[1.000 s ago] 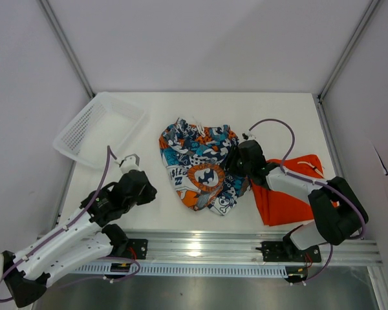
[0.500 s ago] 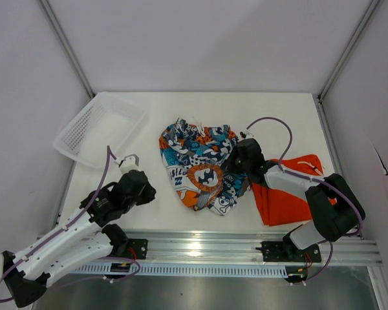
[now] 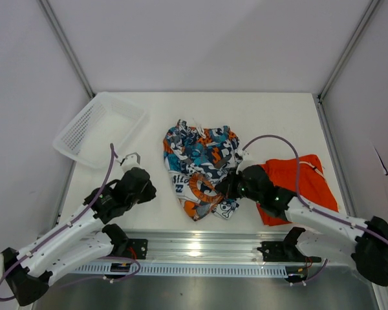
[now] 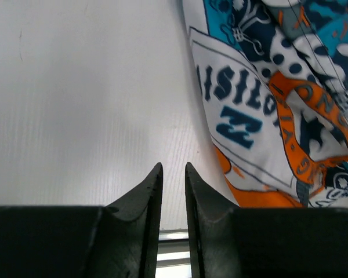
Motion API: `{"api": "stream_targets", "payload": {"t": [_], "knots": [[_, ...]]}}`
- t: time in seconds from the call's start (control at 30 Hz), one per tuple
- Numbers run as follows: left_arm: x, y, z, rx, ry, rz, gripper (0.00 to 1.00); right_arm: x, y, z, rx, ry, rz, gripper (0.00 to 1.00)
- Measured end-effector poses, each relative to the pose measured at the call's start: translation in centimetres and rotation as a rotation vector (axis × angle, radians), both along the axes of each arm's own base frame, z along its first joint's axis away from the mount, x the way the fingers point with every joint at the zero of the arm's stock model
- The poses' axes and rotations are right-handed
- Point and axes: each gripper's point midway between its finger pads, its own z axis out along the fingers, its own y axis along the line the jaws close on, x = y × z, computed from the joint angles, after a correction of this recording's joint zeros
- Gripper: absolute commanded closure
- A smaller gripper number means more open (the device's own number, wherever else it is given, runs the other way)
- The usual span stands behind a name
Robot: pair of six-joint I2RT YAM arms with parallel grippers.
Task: Fold and stack the shorts
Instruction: Flatten the shorts out
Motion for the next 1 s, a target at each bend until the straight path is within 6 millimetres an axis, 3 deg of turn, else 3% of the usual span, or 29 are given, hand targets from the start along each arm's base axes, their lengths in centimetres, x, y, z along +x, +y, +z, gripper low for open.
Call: {"api": "stream_targets", "payload": {"t": [0.13,0.27,0.37,0.5,0.7,0.87,1.0], "knots": [[0.9,0.5,-0.2,0.019,0.012,0.026,0.68,-3.9,0.4,3.2,0.077,-0.091,0.122,1.0],[3.1,1.5,0.9,-0.022,-0.001,0.091,0.59,-7.3,0.3,5.3,0.138,-0.149,0.226,1.0],[4.9,1.9,1.9,-0.057,-0.017,0.123,0.39,-10.7,0.5,5.6,0.173,-0.155,0.337,1.0],[6.6,0.9,2.2,-0.084,-0.013,0.102,0.22,-15.6,1.0,3.8,0.169,-0.114,0.497,1.0],[8.6,-0.9,-0.3,-0.104,0.058,0.068,0.21,-23.2,0.8,-0.7,0.061,-0.034,0.706,1.0],[10.0,-1.6,-2.7,-0.094,0.111,0.042,0.21,-26.1,0.1,-4.1,-0.072,-0.008,0.752,1.0],[10.9,-1.4,-3.8,-0.055,0.123,0.029,0.22,-26.8,-0.3,-4.7,-0.098,-0.005,0.74,1.0]]}}
